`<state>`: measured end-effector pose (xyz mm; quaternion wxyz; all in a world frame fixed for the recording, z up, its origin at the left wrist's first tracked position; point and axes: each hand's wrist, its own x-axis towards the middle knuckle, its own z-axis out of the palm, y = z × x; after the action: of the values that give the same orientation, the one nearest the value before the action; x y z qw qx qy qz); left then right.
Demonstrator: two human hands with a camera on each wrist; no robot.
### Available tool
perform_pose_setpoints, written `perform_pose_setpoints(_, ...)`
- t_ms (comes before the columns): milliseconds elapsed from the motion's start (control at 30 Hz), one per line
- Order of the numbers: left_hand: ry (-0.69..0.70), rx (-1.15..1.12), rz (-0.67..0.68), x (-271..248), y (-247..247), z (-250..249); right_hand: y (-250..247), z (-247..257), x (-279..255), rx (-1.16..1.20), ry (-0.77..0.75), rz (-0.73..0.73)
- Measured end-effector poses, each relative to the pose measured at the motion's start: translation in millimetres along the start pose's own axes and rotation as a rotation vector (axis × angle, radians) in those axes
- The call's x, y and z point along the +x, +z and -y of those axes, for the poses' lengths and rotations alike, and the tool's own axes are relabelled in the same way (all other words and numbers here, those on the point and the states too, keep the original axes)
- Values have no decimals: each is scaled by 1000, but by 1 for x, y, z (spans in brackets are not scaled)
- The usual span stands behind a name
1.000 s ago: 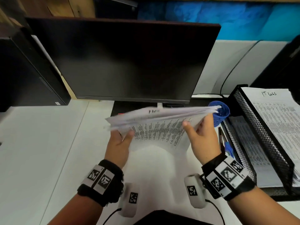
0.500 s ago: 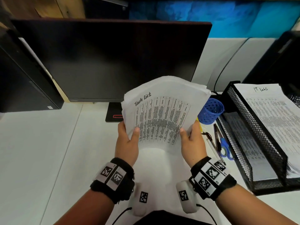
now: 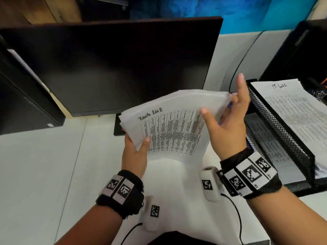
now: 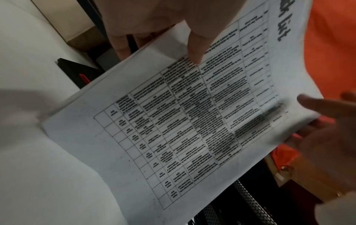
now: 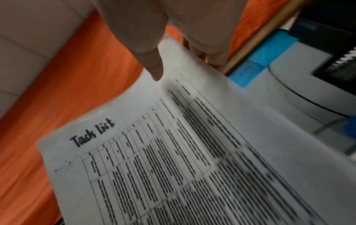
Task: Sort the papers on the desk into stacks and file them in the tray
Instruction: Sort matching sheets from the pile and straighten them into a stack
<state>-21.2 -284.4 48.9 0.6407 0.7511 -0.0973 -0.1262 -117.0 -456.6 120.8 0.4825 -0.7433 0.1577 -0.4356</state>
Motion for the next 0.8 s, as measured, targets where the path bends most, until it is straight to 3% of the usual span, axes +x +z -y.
perform_pose_setpoints(67, 18, 1, 21, 1, 0, -1, 2, 2, 6, -236, -137, 83)
perform_pose_setpoints(167, 24, 14, 54, 2, 0, -1, 6, -2, 5, -376, -94, 126)
perform_pose_setpoints(400, 13, 81, 44, 10, -2, 4, 7, -3, -3, -274, -73, 73)
perform_pose_setpoints(533, -12, 52, 39, 13, -1, 10, 9, -4, -8, -65, 75, -6)
perform_pose_setpoints(667, -19, 54, 93, 12, 1, 13, 8, -13, -12, -17, 204, -72)
perform_pose_setpoints(800, -10, 81, 120, 12, 7, 14, 10, -23, -9, 11, 270, -46)
